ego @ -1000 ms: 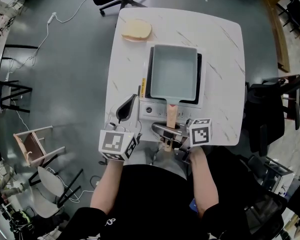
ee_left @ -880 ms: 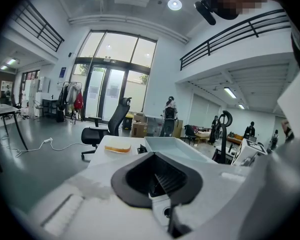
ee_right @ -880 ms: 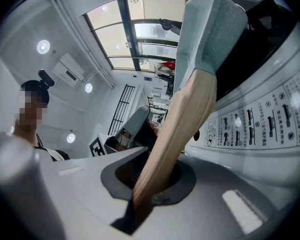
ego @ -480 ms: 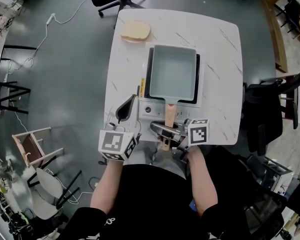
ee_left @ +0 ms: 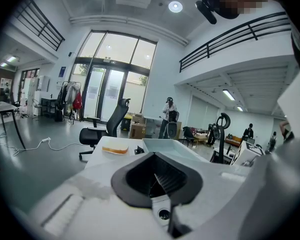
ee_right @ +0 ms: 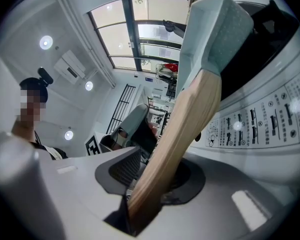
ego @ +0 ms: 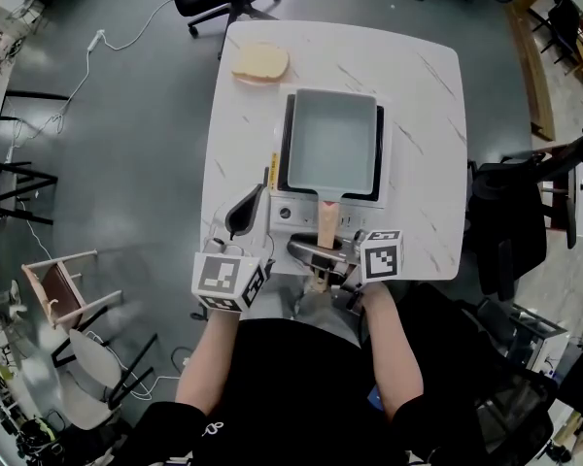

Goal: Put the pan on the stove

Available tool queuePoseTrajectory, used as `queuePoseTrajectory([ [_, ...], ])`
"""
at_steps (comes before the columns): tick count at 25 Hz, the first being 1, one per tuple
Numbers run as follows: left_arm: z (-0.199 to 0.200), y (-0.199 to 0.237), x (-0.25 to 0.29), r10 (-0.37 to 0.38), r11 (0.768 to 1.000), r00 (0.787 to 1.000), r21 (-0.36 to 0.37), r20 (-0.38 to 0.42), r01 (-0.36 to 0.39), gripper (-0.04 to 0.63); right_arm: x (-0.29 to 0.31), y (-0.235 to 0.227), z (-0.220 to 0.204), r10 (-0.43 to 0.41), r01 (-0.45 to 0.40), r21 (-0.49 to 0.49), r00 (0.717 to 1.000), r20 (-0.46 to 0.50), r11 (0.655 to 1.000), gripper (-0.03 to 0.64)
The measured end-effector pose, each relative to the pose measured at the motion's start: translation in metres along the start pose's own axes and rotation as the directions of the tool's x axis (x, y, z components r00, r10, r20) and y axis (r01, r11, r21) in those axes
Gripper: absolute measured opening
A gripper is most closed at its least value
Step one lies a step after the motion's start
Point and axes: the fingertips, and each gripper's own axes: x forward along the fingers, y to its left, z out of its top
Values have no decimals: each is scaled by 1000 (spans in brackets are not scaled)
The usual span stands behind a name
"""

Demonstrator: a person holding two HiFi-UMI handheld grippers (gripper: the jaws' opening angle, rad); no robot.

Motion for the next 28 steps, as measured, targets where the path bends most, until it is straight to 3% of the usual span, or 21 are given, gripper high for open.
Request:
queuePoseTrajectory([
  [11,2,-7,-2,-9,1000,1000,-2,12,9,0,-18,-12,2,-87,87,5,993,82,996,186],
  [20,5,-17,-4,-21,1000,999,2,25,21,0,-47,-16,7,-165,167,1,970,179,986,215],
  [28,4,-23,-11,-15,1000,999,8,33,15,0,-57,-23,6,-257,270,-44,945,201,962,258],
])
